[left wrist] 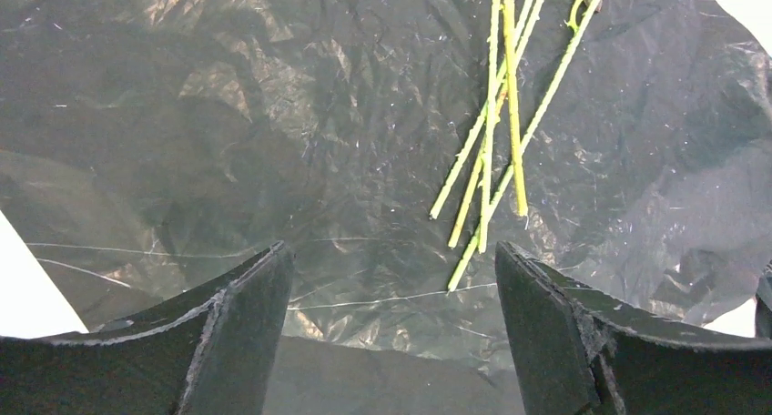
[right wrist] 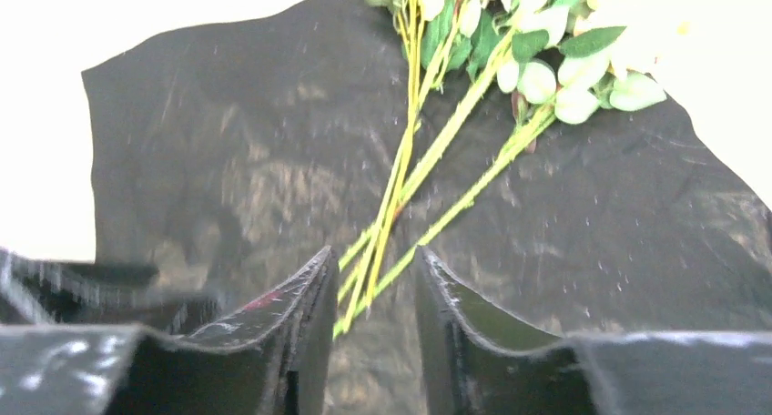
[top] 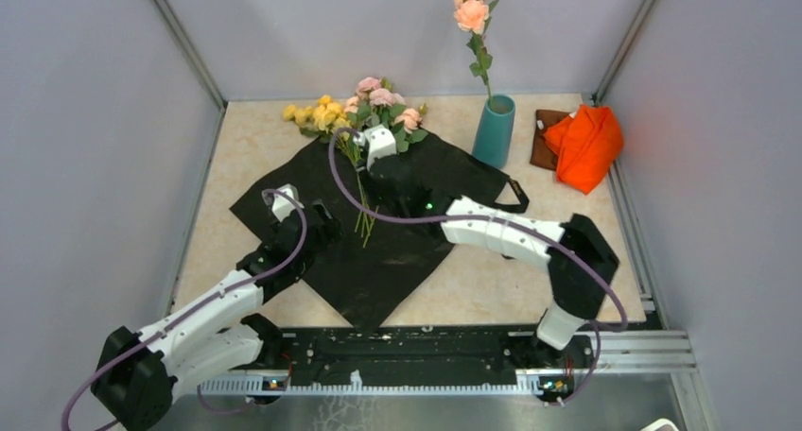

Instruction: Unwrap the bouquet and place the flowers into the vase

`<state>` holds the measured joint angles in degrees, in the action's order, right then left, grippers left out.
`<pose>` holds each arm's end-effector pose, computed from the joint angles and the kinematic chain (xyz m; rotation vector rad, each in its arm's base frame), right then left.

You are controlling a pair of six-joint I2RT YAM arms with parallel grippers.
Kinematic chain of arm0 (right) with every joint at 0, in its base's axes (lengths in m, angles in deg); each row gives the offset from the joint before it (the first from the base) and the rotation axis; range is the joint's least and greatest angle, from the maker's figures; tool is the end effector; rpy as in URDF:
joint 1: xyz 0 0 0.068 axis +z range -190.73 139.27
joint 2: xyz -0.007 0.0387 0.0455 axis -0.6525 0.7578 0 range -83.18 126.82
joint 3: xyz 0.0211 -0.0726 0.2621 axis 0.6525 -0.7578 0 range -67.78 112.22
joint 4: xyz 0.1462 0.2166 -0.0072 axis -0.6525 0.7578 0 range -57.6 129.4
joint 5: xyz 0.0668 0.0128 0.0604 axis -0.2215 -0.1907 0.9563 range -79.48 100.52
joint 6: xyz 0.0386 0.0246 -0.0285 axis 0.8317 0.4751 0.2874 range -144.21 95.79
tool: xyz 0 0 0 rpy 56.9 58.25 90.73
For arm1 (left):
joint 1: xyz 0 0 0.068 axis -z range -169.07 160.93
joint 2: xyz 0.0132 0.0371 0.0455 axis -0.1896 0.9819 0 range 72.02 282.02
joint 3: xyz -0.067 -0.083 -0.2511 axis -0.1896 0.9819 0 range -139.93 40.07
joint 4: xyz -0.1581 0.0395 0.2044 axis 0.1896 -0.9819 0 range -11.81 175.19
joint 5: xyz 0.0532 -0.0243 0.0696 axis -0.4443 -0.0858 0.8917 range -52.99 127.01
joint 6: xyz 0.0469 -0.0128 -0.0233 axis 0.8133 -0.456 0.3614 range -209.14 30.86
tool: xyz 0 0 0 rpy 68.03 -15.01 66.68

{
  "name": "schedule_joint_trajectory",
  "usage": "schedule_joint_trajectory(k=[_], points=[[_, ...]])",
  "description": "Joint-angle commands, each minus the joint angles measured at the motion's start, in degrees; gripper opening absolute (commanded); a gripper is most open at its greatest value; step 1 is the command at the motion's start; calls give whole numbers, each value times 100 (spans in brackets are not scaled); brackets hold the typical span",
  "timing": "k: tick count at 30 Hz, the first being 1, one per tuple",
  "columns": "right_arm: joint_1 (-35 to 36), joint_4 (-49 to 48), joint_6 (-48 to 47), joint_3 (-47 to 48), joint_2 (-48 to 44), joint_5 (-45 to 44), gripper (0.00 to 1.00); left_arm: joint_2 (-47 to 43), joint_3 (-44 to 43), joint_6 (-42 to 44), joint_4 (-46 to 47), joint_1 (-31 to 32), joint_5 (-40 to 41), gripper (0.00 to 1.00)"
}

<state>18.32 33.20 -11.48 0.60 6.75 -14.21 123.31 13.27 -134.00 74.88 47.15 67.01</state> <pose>0.2020 0.3078 0.3029 -0.4971 1.8811 0.4140 0.1627 -0.0973 0.2128 -0.4473 2.0519 -0.2833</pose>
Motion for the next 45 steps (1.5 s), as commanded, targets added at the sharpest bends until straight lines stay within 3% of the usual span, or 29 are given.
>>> schedule_joint_trajectory(k=[1,8,11,14,23,38,45], points=[[-231,387,-404,1255,1154,185,31,293,-44,-265,306,-22,38,87],[-327,598,-684,2754,2826,232,29,657,-157,-501,59,-17,-141,89],[-415,684,-673,3232,3325,360,30,518,-105,-545,-9,-16,-248,94],[-543,770,-649,3655,3681,532,34,320,-2,-591,-106,-14,-245,99],[-856,1105,-698,4764,4502,764,41,-17,81,-501,-465,-13,-74,99],[-1292,1144,-533,4981,4860,1199,37,-136,57,-249,-517,-13,9,99],[-1301,1122,-542,4862,4868,1260,23,-106,112,-212,-401,-11,-80,99]])
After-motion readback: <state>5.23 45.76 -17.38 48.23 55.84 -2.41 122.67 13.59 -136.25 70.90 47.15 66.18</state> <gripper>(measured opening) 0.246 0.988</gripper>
